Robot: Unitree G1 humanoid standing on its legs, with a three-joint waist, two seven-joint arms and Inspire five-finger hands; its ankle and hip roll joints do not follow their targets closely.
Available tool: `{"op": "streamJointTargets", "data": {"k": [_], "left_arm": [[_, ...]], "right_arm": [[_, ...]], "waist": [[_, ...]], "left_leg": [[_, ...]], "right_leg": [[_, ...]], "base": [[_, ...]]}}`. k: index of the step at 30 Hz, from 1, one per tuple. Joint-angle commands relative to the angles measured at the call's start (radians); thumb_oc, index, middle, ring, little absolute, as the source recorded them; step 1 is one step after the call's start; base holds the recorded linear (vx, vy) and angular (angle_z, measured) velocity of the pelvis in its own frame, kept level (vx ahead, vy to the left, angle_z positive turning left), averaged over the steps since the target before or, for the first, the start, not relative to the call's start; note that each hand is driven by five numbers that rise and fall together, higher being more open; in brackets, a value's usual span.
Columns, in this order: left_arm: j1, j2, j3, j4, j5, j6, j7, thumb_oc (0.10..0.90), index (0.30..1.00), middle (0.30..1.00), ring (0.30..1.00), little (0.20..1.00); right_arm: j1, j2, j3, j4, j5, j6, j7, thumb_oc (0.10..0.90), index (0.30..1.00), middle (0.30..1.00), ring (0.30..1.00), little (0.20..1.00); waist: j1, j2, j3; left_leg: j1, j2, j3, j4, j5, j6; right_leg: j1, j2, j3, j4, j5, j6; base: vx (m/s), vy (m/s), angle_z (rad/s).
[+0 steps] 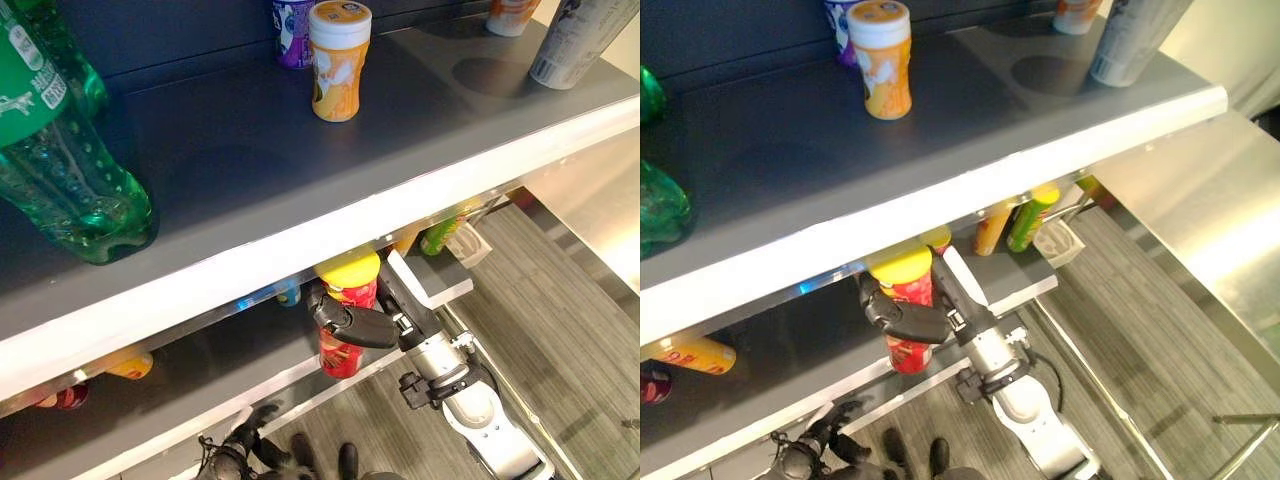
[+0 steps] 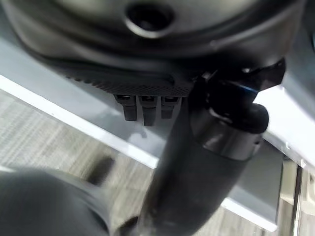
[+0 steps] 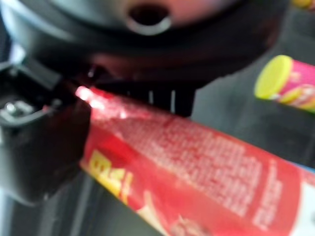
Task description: Put the goods on the table back onto the shelves and tidy them up.
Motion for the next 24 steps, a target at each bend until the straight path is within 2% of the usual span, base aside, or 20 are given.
{"op": "streamJointTargets", "data": {"k": [1, 2, 4, 5, 7, 9, 11, 12, 14, 15, 16, 17, 18, 19, 21, 22, 23, 24], "left_arm": [[-0.023, -0.022, -0.004, 0.064, -0.041, -0.022, 0.027, 0.8, 0.9, 0.9, 0.9, 0.9], [-0.031, -0.023, -0.006, 0.066, -0.04, -0.023, 0.026, 0.8, 0.9, 0.9, 0.9, 0.9], [-0.035, -0.027, -0.025, 0.052, -0.026, -0.028, 0.02, 0.8, 0.9, 0.9, 0.9, 0.9], [-0.044, -0.036, -0.032, 0.048, -0.018, -0.021, 0.013, 0.8, 0.9, 0.9, 0.9, 0.9], [-0.043, -0.041, -0.038, 0.053, -0.002, -0.016, 0.007, 0.8, 0.9, 0.9, 0.9, 0.9], [-0.035, -0.043, -0.055, 0.046, 0.023, -0.015, -0.01, 0.8, 0.9, 0.9, 0.9, 0.9], [-0.035, -0.043, -0.06, 0.039, 0.026, -0.014, -0.013, 0.8, 0.9, 0.9, 0.9, 0.9], [-0.039, -0.043, -0.068, 0.026, 0.025, -0.013, -0.019, 0.8, 0.9, 0.9, 0.9, 0.9], [-0.041, -0.044, -0.078, 0.019, 0.031, -0.015, -0.03, 0.8, 0.9, 0.9, 0.9, 0.9], [-0.045, -0.039, -0.09, 0.009, 0.033, -0.02, -0.038, 0.8, 0.9, 0.9, 0.9, 0.9], [-0.046, -0.033, -0.095, 0.003, 0.036, -0.023, -0.04, 0.8, 0.9, 0.9, 0.9, 0.9], [-0.053, -0.029, -0.095, 0.008, 0.038, -0.022, -0.028, 0.8, 0.9, 0.9, 0.9, 0.9], [-0.053, -0.028, -0.095, 0.009, 0.038, -0.022, -0.028, 0.8, 0.9, 0.9, 0.9, 0.9], [-0.046, -0.015, -0.075, 0.023, 0.034, -0.025, -0.011, 0.8, 0.9, 0.9, 0.9, 0.9], [-0.038, 0.001, -0.045, 0.035, 0.022, -0.025, 0.004, 0.8, 0.9, 0.9, 0.9, 0.9], [-0.029, 0.012, -0.023, 0.042, 0.02, -0.023, 0.011, 0.8, 0.9, 0.9, 0.9, 0.9], [-0.028, 0.023, 0.013, 0.035, -0.018, -0.017, 0.021, 0.8, 0.9, 0.9, 0.9, 0.9], [-0.031, 0.024, 0.016, 0.037, -0.02, -0.016, 0.024, 0.8, 0.9, 0.9, 0.9, 0.9]], "right_arm": [[-0.092, 0.053, -0.033, -0.127, 0.065, -0.122, -0.008, 0.4, 0.3, 0.3, 0.3, 0.3], [-0.095, 0.046, -0.031, -0.124, 0.074, -0.121, -0.003, 0.4, 0.3, 0.3, 0.3, 0.3], [-0.106, 0.032, -0.034, -0.118, 0.07, -0.119, -0.005, 0.4, 0.3, 0.3, 0.3, 0.3], [-0.098, 0.025, -0.044, -0.115, 0.081, -0.119, 0.005, 0.4, 0.3, 0.3, 0.3, 0.3], [-0.082, 0.014, -0.057, -0.121, 0.086, -0.12, 0.014, 0.4, 0.3, 0.3, 0.3, 0.3], [-0.052, 0.005, -0.077, -0.127, 0.087, -0.12, 0.021, 0.4, 0.3, 0.3, 0.3, 0.3], [-0.036, 0.005, -0.082, -0.129, 0.094, -0.119, 0.027, 0.4, 0.3, 0.3, 0.3, 0.3], [-0.021, 0.01, -0.083, -0.127, 0.099, -0.115, 0.03, 0.4, 0.3, 0.3, 0.3, 0.3], [-0.005, 0.015, -0.087, -0.125, 0.094, -0.111, 0.036, 0.4, 0.3, 0.3, 0.3, 0.3], [-0.001, 0.022, -0.086, -0.125, 0.079, -0.104, 0.033, 0.4, 0.3, 0.3, 0.3, 0.3], [-0.001, 0.026, -0.086, -0.129, 0.063, -0.104, 0.024, 0.4, 0.3, 0.3, 0.3, 0.3], [0.002, 0.042, -0.076, -0.136, 0.04, -0.1, 0.013, 0.4, 0.3, 0.3, 0.3, 0.3], [0.001, 0.043, -0.076, -0.135, 0.039, -0.1, 0.013, 0.4, 0.3, 0.3, 0.3, 0.3], [-0.002, 0.051, -0.064, -0.134, 0.005, -0.096, -0.009, 0.4, 0.3, 0.3, 0.3, 0.3], [-0.011, 0.056, -0.051, -0.131, -0.028, -0.086, -0.027, 0.4, 0.3, 0.3, 0.3, 0.3], [-0.021, 0.061, -0.041, -0.125, -0.034, -0.083, -0.034, 0.4, 0.3, 0.3, 0.3, 0.3], [-0.04, 0.068, -0.02, -0.116, -0.018, -0.085, -0.035, 0.4, 0.3, 0.3, 0.3, 0.3], [-0.035, 0.071, -0.018, -0.114, -0.013, -0.086, -0.031, 0.4, 0.3, 0.3, 0.3, 0.3]], "waist": [[0.013, -0.018, 0.017], [0.011, -0.021, 0.026], [-0.001, -0.025, 0.034], [-0.025, -0.012, 0.012], [-0.045, 0.008, -0.006], [-0.07, 0.038, -0.023], [-0.079, 0.052, -0.025], [-0.091, 0.061, -0.018], [-0.106, 0.083, -0.024], [-0.109, 0.089, -0.016], [-0.113, 0.089, -0.009], [-0.118, 0.066, 0.004], [-0.118, 0.064, 0.003], [-0.115, 0.036, 0.028], [-0.097, 0.009, 0.054], [-0.075, 0.01, 0.062], [-0.043, -0.005, 0.07], [-0.044, -0.007, 0.07]], "left_leg": [[0.11, -0.056, -0.041, -0.051, -0.078, -0.004], [0.096, -0.057, -0.036, -0.024, -0.086, -0.007], [0.096, -0.041, 0.01, 0.053, -0.148, -0.015], [0.154, 0.006, 0.054, 0.111, -0.206, -0.039], [0.202, 0.051, 0.07, 0.123, -0.187, -0.065], [0.262, 0.095, 0.06, 0.105, -0.132, -0.1], [0.274, 0.105, 0.043, 0.093, -0.11, -0.114], [0.272, 0.099, 0.007, 0.077, -0.093, -0.111], [0.313, 0.084, -0.002, 0.008, -0.155, -0.104], [0.329, 0.057, 0.008, -0.042, -0.187, -0.087], [0.329, 0.038, 0.007, -0.059, -0.209, -0.077], [0.304, -0.003, 0.008, -0.059, -0.226, -0.056], [0.302, -0.005, 0.008, -0.059, -0.225, -0.055], [0.295, -0.054, 0.01, -0.059, -0.248, -0.031], [0.284, -0.075, 0.03, -0.059, -0.248, -0.014], [0.288, -0.068, 0.052, -0.059, -0.261, -0.011], [0.253, -0.053, 0.107, -0.059, -0.218, 0.001], [0.244, -0.048, 0.113, -0.059, -0.21, 0.007]], "right_leg": [[-0.011, -0.029, 0.04, 0.04, -0.005, 0.104], [-0.02, -0.04, 0.035, 0.039, 0.005, 0.104], [-0.043, -0.071, 0.007, 0.036, 0.026, 0.112], [-0.056, -0.095, -0.018, 0.024, 0.032, 0.122], [-0.066, -0.105, -0.052, 0.024, 0.039, 0.122], [-0.091, -0.117, -0.081, 0.039, 0.041, 0.123], [-0.102, -0.12, -0.087, 0.048, 0.043, 0.125], [-0.132, -0.135, -0.094, 0.066, 0.065, 0.119], [-0.144, -0.146, -0.079, 0.082, 0.059, 0.139], [-0.163, -0.168, -0.068, 0.103, 0.08, 0.154], [-0.181, -0.184, -0.059, 0.114, 0.103, 0.168], [-0.222, -0.222, -0.055, 0.119, 0.17, 0.185], [-0.224, -0.224, -0.054, 0.118, 0.172, 0.186], [-0.247, -0.261, -0.03, 0.095, 0.271, 0.229], [-0.251, -0.277, -0.044, 0.053, 0.3, 0.244], [-0.242, -0.275, -0.089, 0.047, 0.291, 0.262], [-0.222, -0.294, -0.227, 0.137, 0.231, 0.244], [-0.213, -0.292, -0.22, 0.176, 0.207, 0.237]], "base": [[-0.17, 0.002, 0.42], [-0.24, 0.025, 0.12], [-0.23, 0.095, 0.36], [-0.15, 0.145, 0.59], [-0.09, 0.129, 0.51], [-0.1, 0.17, 0.46], [-0.14, 0.195, 0.52], [-0.15, 0.306, 0.35], [-0.12, 0.362, 0.56], [-0.21, 0.408, 0.88], [-0.41, 0.473, 0.86], [-0.31, 0.272, 0.54], [-0.42, 0.345, 0.54], [-0.25, 0.244, 0.01], [-0.29, 0.271, -0.65], [-0.43, 0.209, -0.99], [-0.38, 0.138, -1.0], [-0.32, 0.05, -1.15]]}}
